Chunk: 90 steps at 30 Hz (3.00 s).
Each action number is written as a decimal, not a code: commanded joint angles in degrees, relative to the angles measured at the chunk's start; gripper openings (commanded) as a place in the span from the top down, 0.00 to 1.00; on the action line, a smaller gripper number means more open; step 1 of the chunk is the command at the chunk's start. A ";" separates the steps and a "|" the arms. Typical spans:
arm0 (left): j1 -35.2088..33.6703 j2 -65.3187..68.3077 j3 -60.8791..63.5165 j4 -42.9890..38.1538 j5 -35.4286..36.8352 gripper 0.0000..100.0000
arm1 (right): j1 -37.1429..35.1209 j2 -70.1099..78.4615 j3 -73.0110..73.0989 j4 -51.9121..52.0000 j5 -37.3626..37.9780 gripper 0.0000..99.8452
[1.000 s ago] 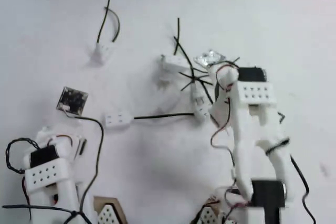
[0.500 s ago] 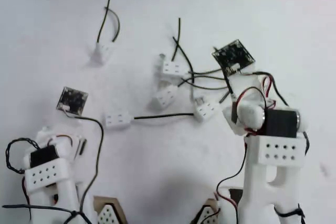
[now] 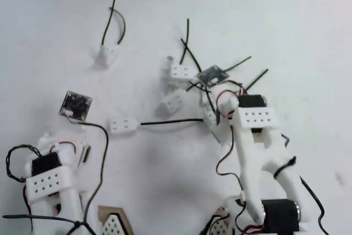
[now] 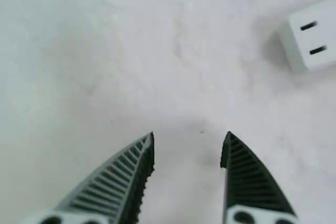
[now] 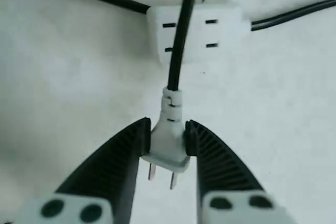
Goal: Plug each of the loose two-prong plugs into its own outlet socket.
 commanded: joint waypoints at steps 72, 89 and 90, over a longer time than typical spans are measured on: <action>-0.22 -1.01 -0.18 -0.97 0.09 0.79 | 3.38 20.97 -9.14 -5.93 -4.66 0.88; -0.22 -1.01 -0.18 -0.97 0.09 0.79 | 6.81 27.65 -18.29 1.27 -4.66 0.89; -0.22 -1.01 -0.18 -0.97 0.09 0.79 | 7.16 27.74 -18.37 1.19 -4.57 0.91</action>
